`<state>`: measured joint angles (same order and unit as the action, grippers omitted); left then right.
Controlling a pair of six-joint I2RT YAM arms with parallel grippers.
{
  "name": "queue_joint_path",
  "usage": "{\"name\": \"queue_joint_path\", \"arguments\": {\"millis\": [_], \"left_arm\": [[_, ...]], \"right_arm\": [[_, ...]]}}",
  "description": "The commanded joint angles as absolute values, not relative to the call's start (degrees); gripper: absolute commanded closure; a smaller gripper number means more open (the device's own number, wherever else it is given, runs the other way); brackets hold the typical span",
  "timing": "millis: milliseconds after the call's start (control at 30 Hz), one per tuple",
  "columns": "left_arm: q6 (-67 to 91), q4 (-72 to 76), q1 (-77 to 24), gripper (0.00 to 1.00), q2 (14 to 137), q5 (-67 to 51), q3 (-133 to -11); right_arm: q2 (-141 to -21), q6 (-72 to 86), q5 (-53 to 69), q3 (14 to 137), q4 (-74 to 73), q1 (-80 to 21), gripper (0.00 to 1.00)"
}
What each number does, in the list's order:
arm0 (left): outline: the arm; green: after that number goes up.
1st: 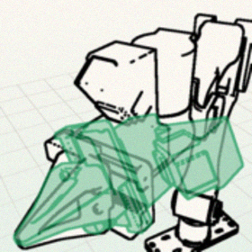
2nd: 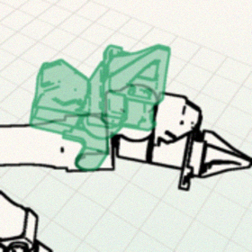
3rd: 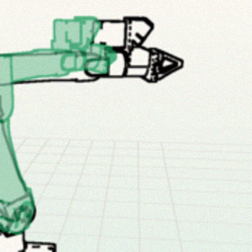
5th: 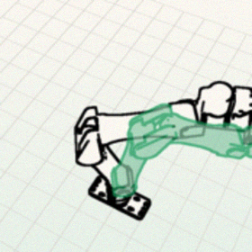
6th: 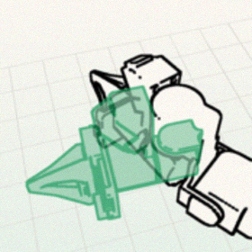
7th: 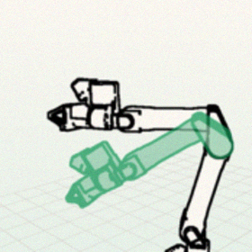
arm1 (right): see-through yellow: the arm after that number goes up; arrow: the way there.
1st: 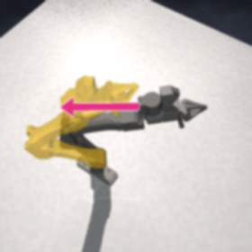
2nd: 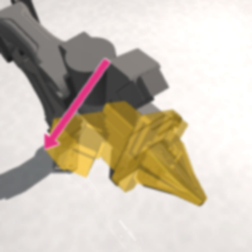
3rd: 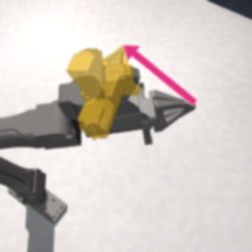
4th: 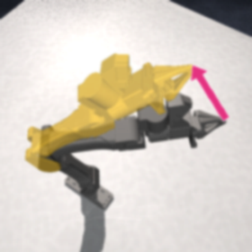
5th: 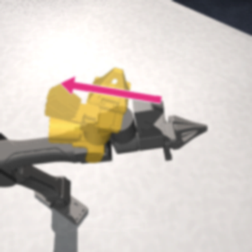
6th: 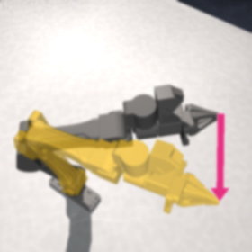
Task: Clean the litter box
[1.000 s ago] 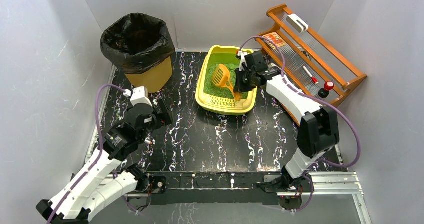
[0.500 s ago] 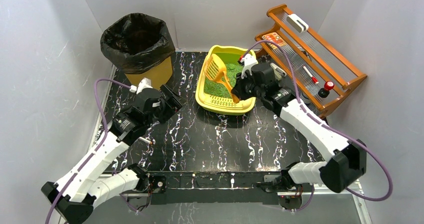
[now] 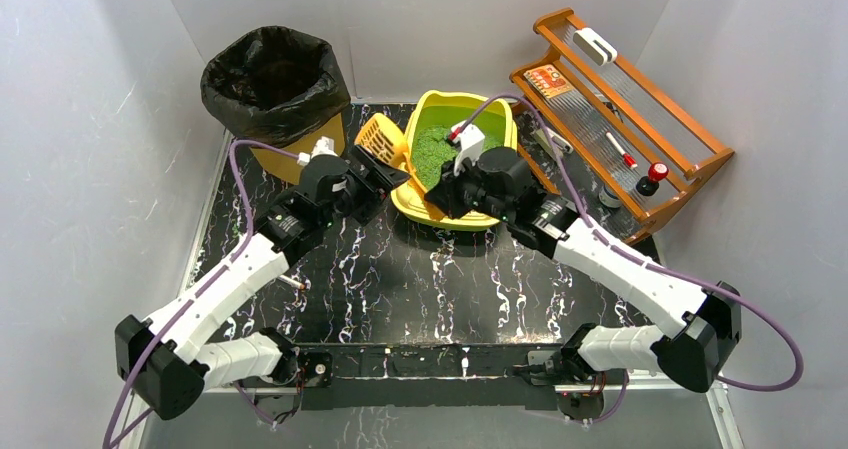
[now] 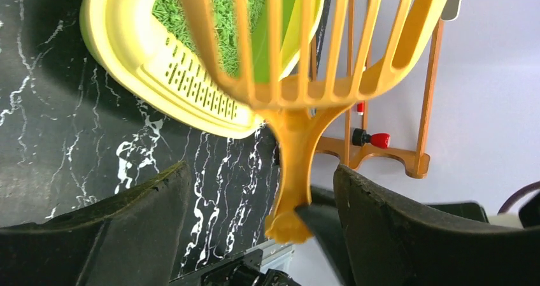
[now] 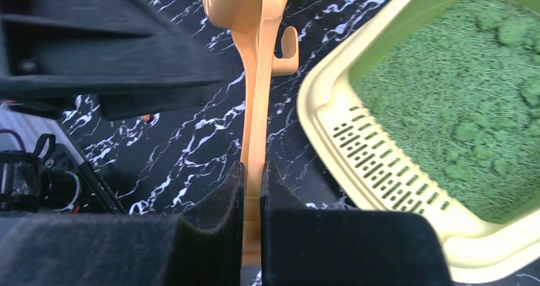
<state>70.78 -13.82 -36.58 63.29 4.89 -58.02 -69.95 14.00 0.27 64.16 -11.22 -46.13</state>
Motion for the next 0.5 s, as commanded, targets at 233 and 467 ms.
{"name": "queue_joint_path", "arguments": {"millis": [233, 467], "left_arm": [[73.5, -9.9, -36.8, 0.32, 66.0, 5.5, -57.9], [72.6, -8.7, -36.8, 0.9, 64.0, 5.9, -57.2]], "right_arm": [[-70.6, 15.0, -6.1, 66.8, -6.0, -54.3, 1.0], [-71.7, 15.3, -6.0, 66.3, -5.8, -56.6, 1.0]]}}
